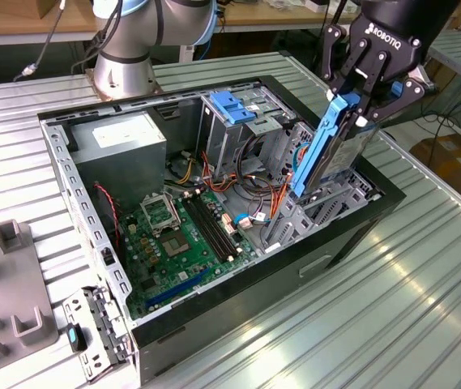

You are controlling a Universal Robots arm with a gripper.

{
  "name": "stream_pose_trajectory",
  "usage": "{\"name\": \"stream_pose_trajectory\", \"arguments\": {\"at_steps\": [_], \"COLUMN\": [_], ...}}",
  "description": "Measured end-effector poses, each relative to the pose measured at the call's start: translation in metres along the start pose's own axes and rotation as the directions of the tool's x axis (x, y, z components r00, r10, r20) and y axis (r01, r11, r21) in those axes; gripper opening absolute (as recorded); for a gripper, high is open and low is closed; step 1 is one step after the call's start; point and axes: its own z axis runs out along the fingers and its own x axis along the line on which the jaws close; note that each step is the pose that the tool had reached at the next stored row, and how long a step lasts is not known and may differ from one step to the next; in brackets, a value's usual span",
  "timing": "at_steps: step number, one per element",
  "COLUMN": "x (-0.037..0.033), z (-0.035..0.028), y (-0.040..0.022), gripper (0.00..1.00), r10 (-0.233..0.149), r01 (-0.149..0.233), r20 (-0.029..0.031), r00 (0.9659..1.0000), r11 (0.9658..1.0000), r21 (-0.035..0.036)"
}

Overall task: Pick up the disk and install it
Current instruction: 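Insert the disk into the insertion slot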

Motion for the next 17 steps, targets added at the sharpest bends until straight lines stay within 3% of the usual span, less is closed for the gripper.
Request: {"name": "stream_pose_trajectory", "arguments": {"at_steps": [4, 17], "x": [0.0004, 0.0024], "z": [0.0066, 0.0157], "y": [-0.0001, -0.0002], "gripper": [0.37, 0.37], "r10": [0.0, 0.0], "r01": [0.0, 0.0], "r20": [0.0001, 0.0], "r00": [1.0, 1.0], "r11": [1.0, 1.0], "r21": [-0.0004, -0.0009]}}
